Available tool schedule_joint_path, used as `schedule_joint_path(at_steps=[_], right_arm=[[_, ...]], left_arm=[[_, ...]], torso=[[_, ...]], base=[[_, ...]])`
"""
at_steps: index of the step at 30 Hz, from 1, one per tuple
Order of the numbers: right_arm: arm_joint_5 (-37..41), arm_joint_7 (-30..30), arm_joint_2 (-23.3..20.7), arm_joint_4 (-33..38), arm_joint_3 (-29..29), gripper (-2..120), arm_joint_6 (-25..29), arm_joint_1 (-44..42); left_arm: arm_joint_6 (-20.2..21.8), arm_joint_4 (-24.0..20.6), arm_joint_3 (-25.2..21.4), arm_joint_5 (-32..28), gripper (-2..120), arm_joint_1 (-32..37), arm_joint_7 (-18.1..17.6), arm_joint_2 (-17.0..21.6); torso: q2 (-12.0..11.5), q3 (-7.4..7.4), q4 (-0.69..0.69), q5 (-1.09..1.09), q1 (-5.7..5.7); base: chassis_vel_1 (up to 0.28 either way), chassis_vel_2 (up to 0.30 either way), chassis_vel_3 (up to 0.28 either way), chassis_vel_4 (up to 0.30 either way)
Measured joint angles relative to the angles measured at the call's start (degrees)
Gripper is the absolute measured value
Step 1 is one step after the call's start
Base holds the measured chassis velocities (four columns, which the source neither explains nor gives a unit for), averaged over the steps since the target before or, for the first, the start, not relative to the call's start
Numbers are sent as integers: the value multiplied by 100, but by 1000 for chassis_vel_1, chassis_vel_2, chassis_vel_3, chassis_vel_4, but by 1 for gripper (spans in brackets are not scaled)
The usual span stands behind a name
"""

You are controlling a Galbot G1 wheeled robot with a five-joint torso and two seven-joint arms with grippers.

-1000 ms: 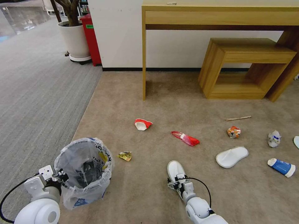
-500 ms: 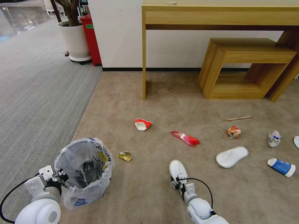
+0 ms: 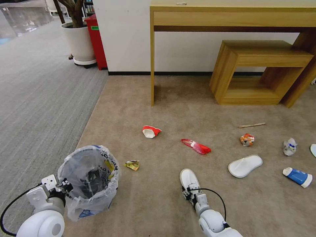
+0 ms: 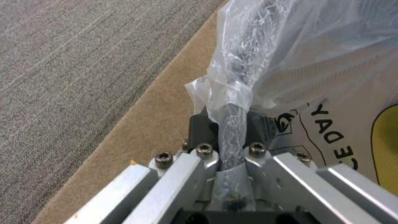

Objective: Pick up the trash bin and place the garbage on the floor into it.

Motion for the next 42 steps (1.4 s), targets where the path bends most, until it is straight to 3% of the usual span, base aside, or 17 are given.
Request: schedule_joint_path(at_steps=[7, 8, 11, 26, 42], right_arm=[[-12, -2, 2, -29, 1, 30, 16, 9], [-18, -3, 2, -37, 1, 19, 26, 14], [-25, -5, 3, -45, 1, 11, 35, 16], [-20, 11, -59, 16, 29, 0, 56, 7], [278, 91, -356, 668, 67, 0, -88, -199]], left_arm=[[-14, 34, 2, 15, 0, -15, 4, 2], [-15, 48, 2, 19, 0, -22, 4, 4], [-18, 72, 26, 44, 0, -38, 8, -10], [-64, 99, 49, 123, 0, -51, 39, -66], [-83, 139, 134, 193, 0, -103, 43, -123]], torso=[[0, 0, 0, 0, 0], [0, 0, 0, 0, 0], [0, 0, 0, 0, 0], [0, 0, -1, -1, 0], [0, 0, 0, 0, 0]], base=[[0, 0, 0, 0], [0, 0, 0, 0], [0, 0, 0, 0], [0, 0, 0, 0], [0, 0, 0, 0]])
